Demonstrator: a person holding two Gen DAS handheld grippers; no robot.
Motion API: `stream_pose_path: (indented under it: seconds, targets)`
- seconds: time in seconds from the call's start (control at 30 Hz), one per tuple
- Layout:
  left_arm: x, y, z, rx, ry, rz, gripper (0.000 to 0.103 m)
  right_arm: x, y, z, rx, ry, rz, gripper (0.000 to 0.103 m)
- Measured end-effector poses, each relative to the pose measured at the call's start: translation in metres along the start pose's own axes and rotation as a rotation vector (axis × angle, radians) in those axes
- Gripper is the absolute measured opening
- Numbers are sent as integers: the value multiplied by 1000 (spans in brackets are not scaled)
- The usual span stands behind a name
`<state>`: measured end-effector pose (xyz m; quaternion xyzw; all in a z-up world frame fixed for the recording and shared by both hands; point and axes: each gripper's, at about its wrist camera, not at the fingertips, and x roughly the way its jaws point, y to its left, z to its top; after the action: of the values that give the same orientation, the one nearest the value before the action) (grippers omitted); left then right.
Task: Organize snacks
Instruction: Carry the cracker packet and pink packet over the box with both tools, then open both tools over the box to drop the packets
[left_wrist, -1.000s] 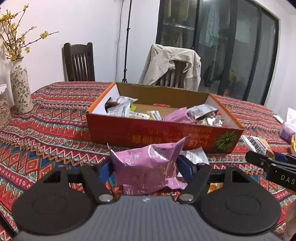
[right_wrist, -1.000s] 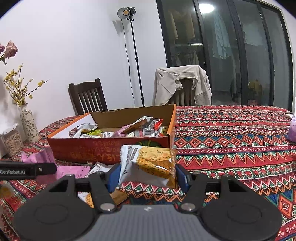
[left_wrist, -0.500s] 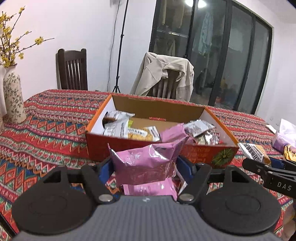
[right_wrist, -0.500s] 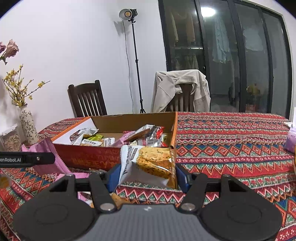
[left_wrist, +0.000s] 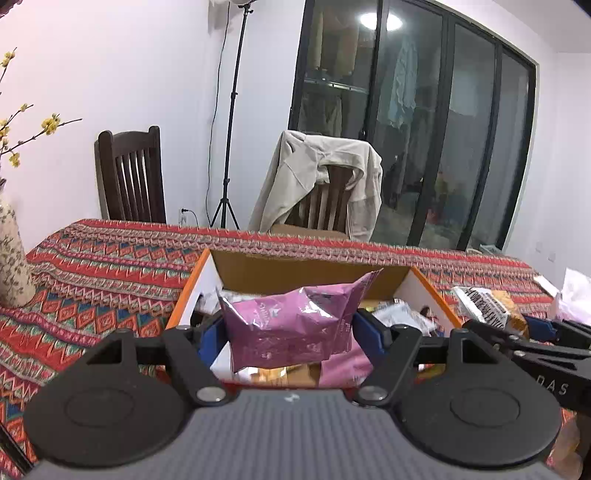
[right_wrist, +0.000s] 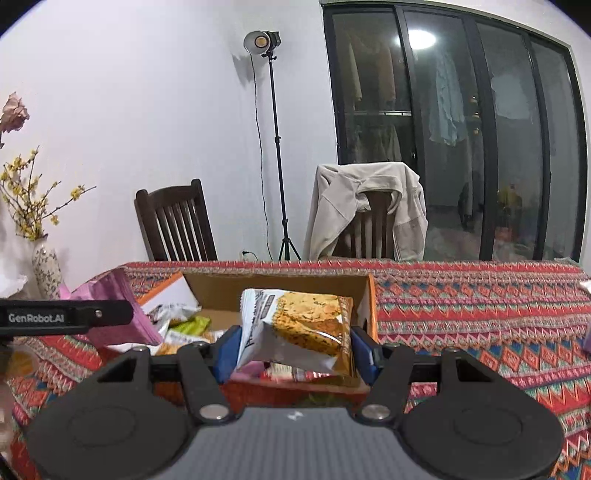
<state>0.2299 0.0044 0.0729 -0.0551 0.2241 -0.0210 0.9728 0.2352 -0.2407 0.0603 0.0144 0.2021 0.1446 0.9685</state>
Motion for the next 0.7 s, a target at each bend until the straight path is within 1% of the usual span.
stream_pose_path:
  seconds: [0.23, 0.37, 0.57, 0.7]
  targets:
    - [32, 4, 20, -20, -15, 20, 74, 32, 6, 22, 4, -8, 1, 62]
    - [48, 10, 24, -42, -36, 35, 74, 52, 10, 29, 6, -24, -13, 62]
    - [66, 23, 21, -41, -50, 48, 74, 76, 18, 22, -30, -36, -59, 62]
    - [76, 26, 16, -35, -33, 46, 74, 87, 16, 16, -38, -18, -53, 62]
